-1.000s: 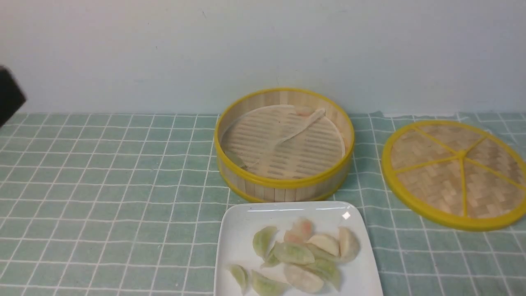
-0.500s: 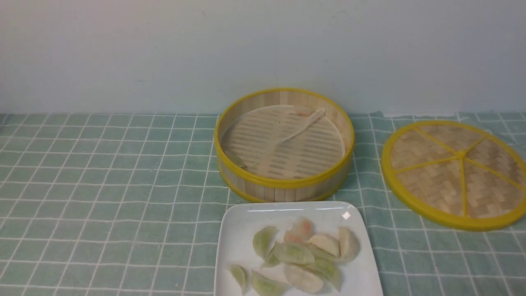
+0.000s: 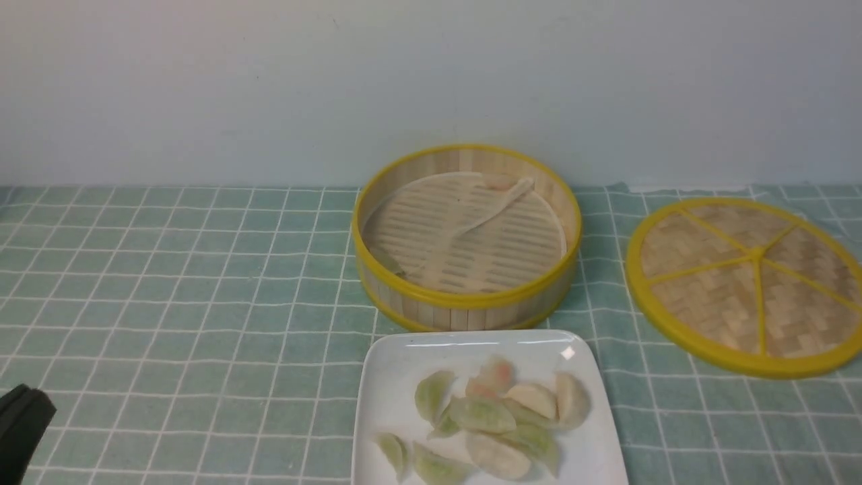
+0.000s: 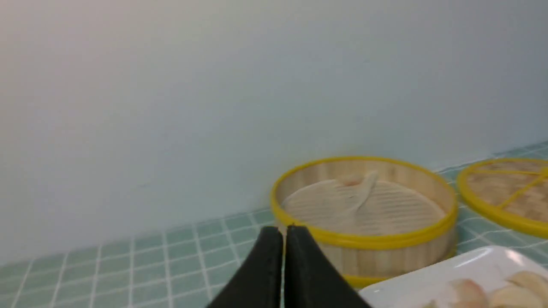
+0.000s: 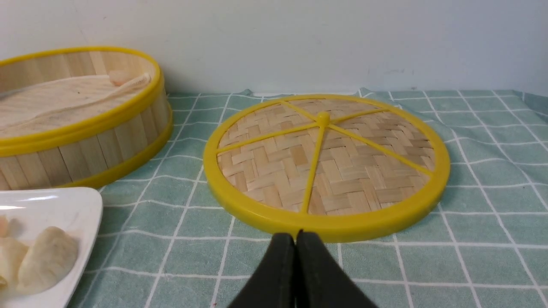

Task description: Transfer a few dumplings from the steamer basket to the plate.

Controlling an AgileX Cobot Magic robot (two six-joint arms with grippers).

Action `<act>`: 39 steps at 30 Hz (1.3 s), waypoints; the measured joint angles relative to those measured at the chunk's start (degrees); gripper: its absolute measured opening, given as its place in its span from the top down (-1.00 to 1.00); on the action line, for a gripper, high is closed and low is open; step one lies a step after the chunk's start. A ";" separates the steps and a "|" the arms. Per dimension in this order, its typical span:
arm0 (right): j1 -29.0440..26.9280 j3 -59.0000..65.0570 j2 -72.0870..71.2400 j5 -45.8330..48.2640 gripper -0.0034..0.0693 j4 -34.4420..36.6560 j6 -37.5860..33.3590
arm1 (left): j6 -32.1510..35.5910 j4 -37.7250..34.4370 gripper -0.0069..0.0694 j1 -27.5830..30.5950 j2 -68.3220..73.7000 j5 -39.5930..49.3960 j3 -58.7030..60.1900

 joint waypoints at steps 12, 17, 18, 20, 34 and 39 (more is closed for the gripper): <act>0.00 0.00 0.00 0.00 0.95 0.00 -0.02 | 0.05 0.45 0.83 10.69 -0.49 4.30 8.56; 0.00 0.00 0.00 0.00 0.95 0.00 -0.06 | 0.97 0.77 0.83 10.69 -0.49 9.74 8.56; 0.00 0.00 0.00 0.00 0.95 0.00 -0.06 | 0.97 0.77 0.83 10.69 -0.49 9.79 8.56; 0.00 0.00 0.00 0.00 0.95 0.00 -0.06 | 0.97 0.77 0.83 10.69 -0.49 9.84 8.56; 0.00 0.00 0.00 0.00 0.95 0.00 -0.06 | 1.39 0.82 0.83 10.72 -0.49 9.84 8.56; 0.00 0.00 0.00 0.00 0.95 0.00 -0.06 | 1.44 0.82 0.83 10.72 -0.49 9.84 8.56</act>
